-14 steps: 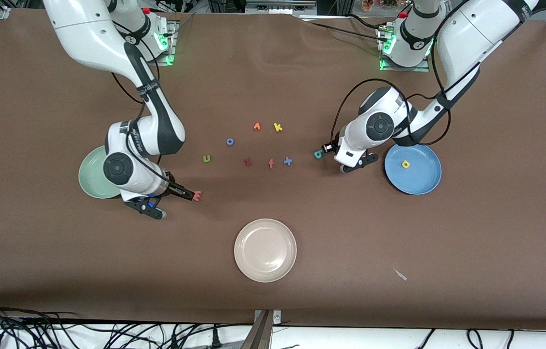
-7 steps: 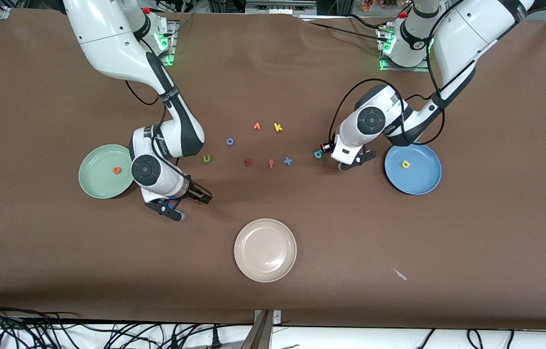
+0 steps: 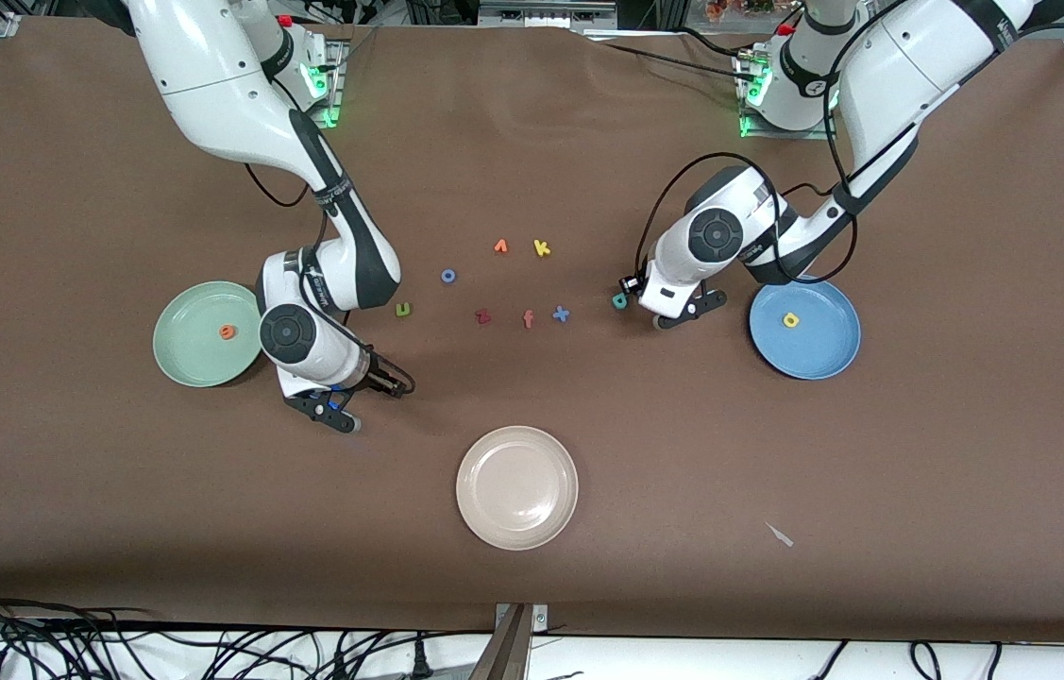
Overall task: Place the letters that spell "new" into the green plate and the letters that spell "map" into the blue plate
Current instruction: 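Grasp pink w with the right gripper while the left gripper grasps blue m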
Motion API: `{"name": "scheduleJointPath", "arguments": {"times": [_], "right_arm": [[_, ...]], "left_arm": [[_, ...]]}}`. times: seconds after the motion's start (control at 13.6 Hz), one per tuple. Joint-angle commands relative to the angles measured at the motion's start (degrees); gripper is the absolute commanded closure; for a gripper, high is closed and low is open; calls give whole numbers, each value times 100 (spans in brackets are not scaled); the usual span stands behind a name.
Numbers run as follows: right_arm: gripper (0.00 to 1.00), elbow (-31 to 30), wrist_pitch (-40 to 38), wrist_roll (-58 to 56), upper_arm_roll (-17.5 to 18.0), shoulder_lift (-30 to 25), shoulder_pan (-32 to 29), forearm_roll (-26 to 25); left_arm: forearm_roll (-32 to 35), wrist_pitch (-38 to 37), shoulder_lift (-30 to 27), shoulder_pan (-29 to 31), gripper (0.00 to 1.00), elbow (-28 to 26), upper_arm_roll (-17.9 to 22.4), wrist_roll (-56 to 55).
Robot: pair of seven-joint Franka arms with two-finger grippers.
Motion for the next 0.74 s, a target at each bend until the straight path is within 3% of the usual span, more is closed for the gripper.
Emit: {"name": "scheduleJointPath", "arguments": {"times": [0.0,0.37,0.66], "right_arm": [[59,122,2,-32,-13,130,38,83],[98,140,2,-75,-13,131,38,74],[100,421,-847,-416,-91,-88,-24,4]], "left_arm": [[202,74,54,-49,39,36,26,-193],[273,232,125,-251,43,36,288,-228],[273,232,116,-401,53,36,421,-237]]}}
